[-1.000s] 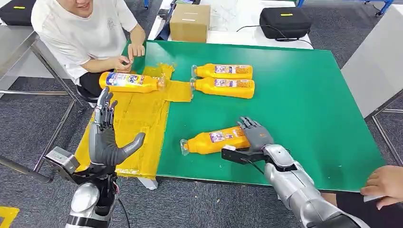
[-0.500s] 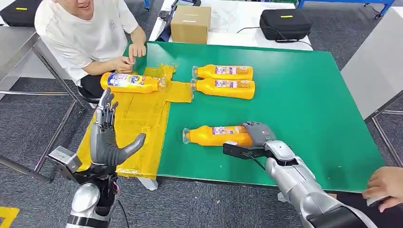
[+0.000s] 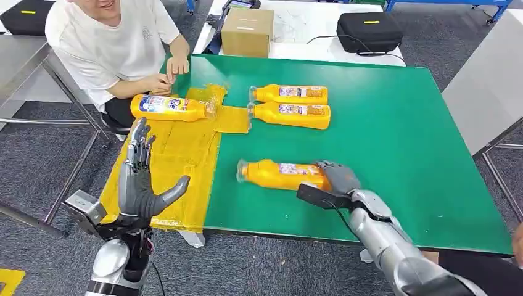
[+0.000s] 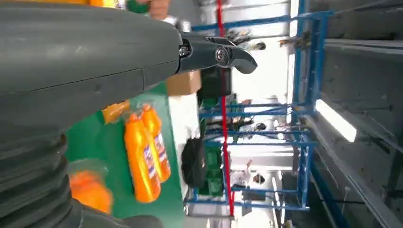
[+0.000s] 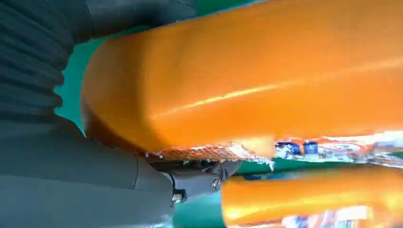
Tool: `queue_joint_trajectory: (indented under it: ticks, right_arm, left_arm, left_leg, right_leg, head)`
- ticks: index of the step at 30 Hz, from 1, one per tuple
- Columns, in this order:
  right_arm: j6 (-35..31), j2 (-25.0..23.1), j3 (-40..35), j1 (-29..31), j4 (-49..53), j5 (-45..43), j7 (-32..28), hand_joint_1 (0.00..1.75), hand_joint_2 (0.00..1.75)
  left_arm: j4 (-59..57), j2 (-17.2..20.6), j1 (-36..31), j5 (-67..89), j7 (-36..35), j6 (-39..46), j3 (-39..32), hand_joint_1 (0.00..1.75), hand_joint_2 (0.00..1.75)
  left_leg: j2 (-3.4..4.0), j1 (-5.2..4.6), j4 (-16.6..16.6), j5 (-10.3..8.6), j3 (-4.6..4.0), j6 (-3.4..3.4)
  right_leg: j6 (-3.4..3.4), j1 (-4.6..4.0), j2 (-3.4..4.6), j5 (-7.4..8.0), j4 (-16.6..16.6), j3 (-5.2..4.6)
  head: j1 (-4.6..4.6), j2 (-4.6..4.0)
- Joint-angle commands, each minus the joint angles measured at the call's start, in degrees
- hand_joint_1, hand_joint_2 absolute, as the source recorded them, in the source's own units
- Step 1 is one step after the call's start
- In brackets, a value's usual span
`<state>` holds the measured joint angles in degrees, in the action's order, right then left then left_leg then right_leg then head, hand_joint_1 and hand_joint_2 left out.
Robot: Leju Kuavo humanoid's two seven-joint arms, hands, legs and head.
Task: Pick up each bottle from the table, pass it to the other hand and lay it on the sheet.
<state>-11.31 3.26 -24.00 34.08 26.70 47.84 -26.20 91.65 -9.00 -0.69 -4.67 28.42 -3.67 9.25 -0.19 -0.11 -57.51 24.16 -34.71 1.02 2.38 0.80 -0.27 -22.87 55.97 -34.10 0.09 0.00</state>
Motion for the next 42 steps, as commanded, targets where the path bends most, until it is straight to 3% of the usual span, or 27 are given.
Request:
queue_joint_trajectory:
  ticks: [1, 5, 8, 11, 15, 18, 29, 38, 42]
  right_arm:
    - [-0.95, -3.47, 10.99, -12.13, 14.16, -8.1, -4.11, 1.75, 1.75]
    - [-0.69, -3.21, 10.81, -11.99, 14.58, -8.1, -3.79, 1.75, 1.75]
    - [-2.18, -7.12, 16.03, -17.59, 24.69, -17.33, -8.78, 1.75, 1.75]
    - [-0.59, -11.17, 16.29, -25.67, 39.64, -25.22, -8.64, 1.75, 1.75]
    - [0.46, -13.36, 13.27, -29.42, 46.21, -28.73, -7.55, 1.75, 1.75]
    - [3.69, -14.41, 10.05, -28.6, 44.66, -30.38, -7.37, 1.75, 1.75]
    - [5.12, -18.42, 1.15, -25.73, 38.45, -32.06, -8.33, 1.75, 1.75]
    - [5.12, -18.42, 1.15, -25.73, 38.45, -32.06, -8.33, 1.75, 1.75]
    - [5.28, -18.68, -8.39, -21.71, 30.0, -27.76, -7.6, 1.75, 1.75]
  left_arm:
    - [-4.67, -1.18, 2.69, -5.2, -2.2, -2.26, -0.03, 0.0, 1.75]
    - [-4.54, -0.97, 2.49, -5.18, -2.23, -2.3, -0.04, 0.0, 1.75]
    - [-6.04, -2.73, 4.76, -14.54, -6.96, -5.13, -1.28, 0.0, 1.75]
    - [-7.46, -3.07, 7.98, -16.83, -7.11, -4.72, -0.22, 0.0, 1.75]
    - [-5.87, -1.26, 10.84, -15.0, -5.24, -7.28, 2.49, 0.0, 1.75]
    - [-6.31, 0.33, 11.46, -12.3, -3.94, -10.74, 4.55, 0.0, 1.75]
    - [-11.15, -1.29, 8.79, -9.63, -6.02, -9.67, 7.79, 0.0, 1.75]
    - [-11.15, -1.29, 8.79, -9.63, -6.02, -9.67, 7.79, 0.0, 1.75]
    - [-10.52, -0.9, 6.55, -4.34, -2.24, -7.06, 10.4, 0.0, 1.75]
  left_leg:
    - [0.04, 0.04, 0.13, 0.1, 0.24, -0.09]
    - [-0.06, 0.07, 0.07, 0.12, 0.1, -0.14]
    - [-0.05, 0.07, 0.02, 0.13, 0.01, -0.1]
    - [0.13, 0.05, 0.1, 0.14, -0.01, -0.1]
    - [0.11, 0.05, 0.08, 0.28, 0.08, -0.16]
    - [0.03, 0.06, 0.0, 0.27, -0.12, -0.18]
    - [0.11, 0.08, 0.05, 0.22, -0.17, -0.16]
    - [0.11, 0.08, 0.05, 0.22, -0.17, -0.16]
    - [0.12, 0.05, 0.08, 0.13, -0.34, -0.11]
  right_leg:
    - [-0.1, -0.05, 0.04, -0.09, -0.11, 0.22]
    - [-0.14, -0.08, -0.06, -0.13, -0.06, 0.05]
    - [-0.09, -0.07, -0.05, -0.15, -0.02, -0.01]
    - [-0.09, -0.04, 0.12, -0.13, -0.07, -0.05]
    - [-0.15, -0.05, 0.12, -0.27, 0.02, 0.01]
    - [-0.03, -0.06, 0.03, -0.38, 0.09, -0.19]
    - [-0.03, -0.06, 0.13, -0.29, 0.01, -0.25]
    - [-0.03, -0.06, 0.13, -0.29, 0.01, -0.25]
    - [0.02, -0.03, 0.14, -0.2, -0.03, -0.39]
  head:
    - [-0.02, 0.0]
    - [-0.04, 0.0]
    - [0.0, 0.0]
    - [0.0, 0.0]
    - [-0.02, 0.0]
    - [-0.02, 0.0]
    - [0.0, 0.0]
    - [0.0, 0.0]
    - [0.0, 0.0]
